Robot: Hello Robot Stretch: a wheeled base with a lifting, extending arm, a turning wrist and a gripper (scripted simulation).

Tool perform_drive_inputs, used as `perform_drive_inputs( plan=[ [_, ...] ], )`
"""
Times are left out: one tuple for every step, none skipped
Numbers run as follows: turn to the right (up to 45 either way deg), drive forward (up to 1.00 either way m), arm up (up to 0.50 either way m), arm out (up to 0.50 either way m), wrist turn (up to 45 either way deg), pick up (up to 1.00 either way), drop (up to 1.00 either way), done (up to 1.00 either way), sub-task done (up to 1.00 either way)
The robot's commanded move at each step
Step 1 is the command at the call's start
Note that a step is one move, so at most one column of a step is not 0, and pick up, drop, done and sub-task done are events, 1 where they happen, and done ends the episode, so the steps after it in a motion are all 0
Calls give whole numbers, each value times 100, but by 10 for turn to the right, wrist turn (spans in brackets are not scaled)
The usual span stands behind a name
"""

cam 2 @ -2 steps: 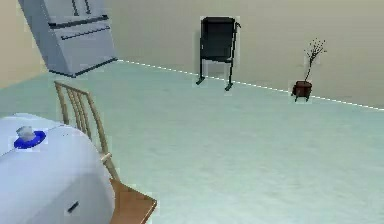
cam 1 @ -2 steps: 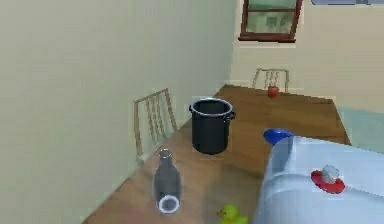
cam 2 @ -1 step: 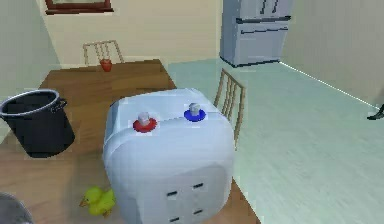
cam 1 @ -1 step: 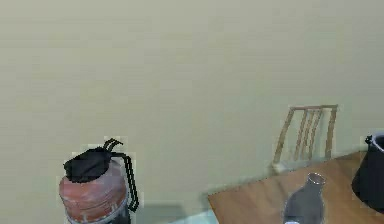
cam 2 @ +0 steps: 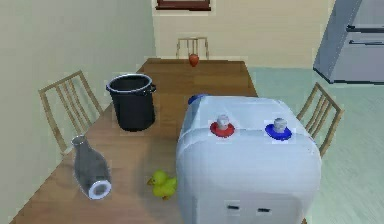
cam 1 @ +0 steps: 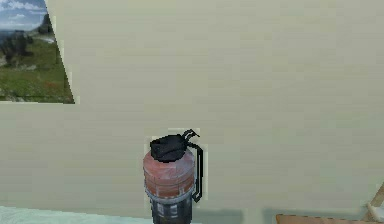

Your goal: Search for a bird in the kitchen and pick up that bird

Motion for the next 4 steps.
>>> perform_drive_inputs(
  plan=[
    [0, 0, 50, 0, 0, 0, 0, 0, 0],
    [0, 0, 38, 0, 0, 0, 0, 0, 0],
    [0, 0, 0, 14, 0, 0, 0, 0, 0],
    [0, 0, 0, 0, 450, 0, 0, 0, 0]
  ],
)
